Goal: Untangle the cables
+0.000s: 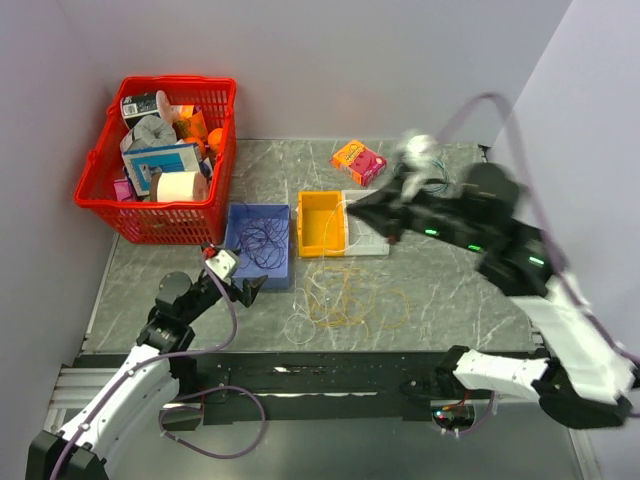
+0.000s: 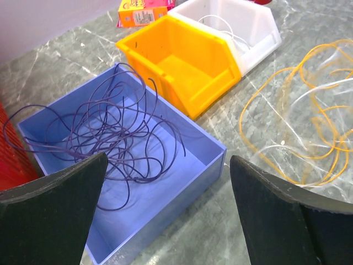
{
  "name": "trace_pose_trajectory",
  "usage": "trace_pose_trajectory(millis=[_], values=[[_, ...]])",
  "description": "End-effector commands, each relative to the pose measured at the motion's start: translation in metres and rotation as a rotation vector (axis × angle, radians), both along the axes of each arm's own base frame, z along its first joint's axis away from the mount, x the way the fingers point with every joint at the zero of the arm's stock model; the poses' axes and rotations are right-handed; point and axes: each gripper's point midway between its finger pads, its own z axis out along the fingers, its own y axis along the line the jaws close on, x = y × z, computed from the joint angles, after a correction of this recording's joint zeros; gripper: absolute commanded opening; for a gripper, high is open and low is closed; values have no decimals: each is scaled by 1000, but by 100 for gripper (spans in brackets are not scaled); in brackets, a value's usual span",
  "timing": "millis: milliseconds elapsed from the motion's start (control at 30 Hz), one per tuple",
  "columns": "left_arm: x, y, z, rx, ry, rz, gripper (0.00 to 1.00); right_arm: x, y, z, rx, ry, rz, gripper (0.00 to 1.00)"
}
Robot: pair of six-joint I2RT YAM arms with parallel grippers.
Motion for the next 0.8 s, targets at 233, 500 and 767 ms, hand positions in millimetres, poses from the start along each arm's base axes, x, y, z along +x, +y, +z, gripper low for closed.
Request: trace_pose_trajectory(millis=[233, 500, 767], values=[[-4, 1, 20, -33, -89, -26, 99, -87, -90, 184, 457, -413, -19, 0], [-4, 4, 22, -33, -101, -20, 100, -21, -81, 165, 309, -348, -239, 0], [-4, 5, 24, -33, -109, -18, 99, 57, -105, 151, 178, -372, -607, 0]])
